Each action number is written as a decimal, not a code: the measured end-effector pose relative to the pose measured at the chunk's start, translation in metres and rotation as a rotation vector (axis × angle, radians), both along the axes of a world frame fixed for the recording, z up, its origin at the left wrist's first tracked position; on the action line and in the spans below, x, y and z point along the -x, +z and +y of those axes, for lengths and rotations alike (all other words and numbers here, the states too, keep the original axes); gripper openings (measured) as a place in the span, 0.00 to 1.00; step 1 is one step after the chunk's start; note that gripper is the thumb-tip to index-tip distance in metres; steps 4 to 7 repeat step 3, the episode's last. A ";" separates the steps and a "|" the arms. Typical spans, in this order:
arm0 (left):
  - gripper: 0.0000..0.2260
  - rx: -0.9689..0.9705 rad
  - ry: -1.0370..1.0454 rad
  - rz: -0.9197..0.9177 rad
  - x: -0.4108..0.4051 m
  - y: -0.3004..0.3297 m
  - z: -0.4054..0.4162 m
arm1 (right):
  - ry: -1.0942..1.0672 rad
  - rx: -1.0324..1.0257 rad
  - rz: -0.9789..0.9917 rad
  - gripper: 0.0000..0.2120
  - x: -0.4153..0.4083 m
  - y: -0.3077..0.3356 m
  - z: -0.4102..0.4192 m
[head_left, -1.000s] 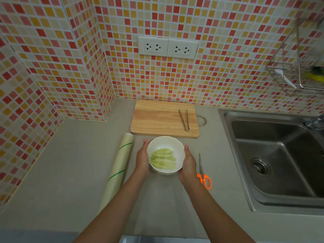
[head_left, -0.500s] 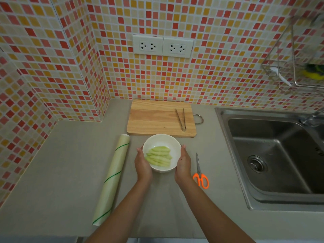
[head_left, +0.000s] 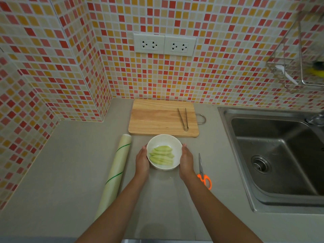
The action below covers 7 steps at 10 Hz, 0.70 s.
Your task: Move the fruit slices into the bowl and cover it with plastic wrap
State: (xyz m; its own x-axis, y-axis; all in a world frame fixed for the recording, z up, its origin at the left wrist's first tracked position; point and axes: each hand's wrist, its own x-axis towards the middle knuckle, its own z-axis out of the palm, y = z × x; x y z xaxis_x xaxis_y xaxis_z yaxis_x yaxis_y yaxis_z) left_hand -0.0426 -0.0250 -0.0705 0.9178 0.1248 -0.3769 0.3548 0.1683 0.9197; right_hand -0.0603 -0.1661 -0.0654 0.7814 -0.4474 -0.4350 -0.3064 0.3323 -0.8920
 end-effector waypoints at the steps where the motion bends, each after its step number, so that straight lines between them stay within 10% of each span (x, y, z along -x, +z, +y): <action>1: 0.16 -0.005 -0.015 -0.009 0.000 -0.008 0.002 | -0.008 -0.004 -0.007 0.17 0.000 -0.002 -0.001; 7: 0.15 0.007 -0.039 0.023 -0.006 -0.010 0.007 | -0.002 -0.009 -0.036 0.16 0.003 0.001 -0.002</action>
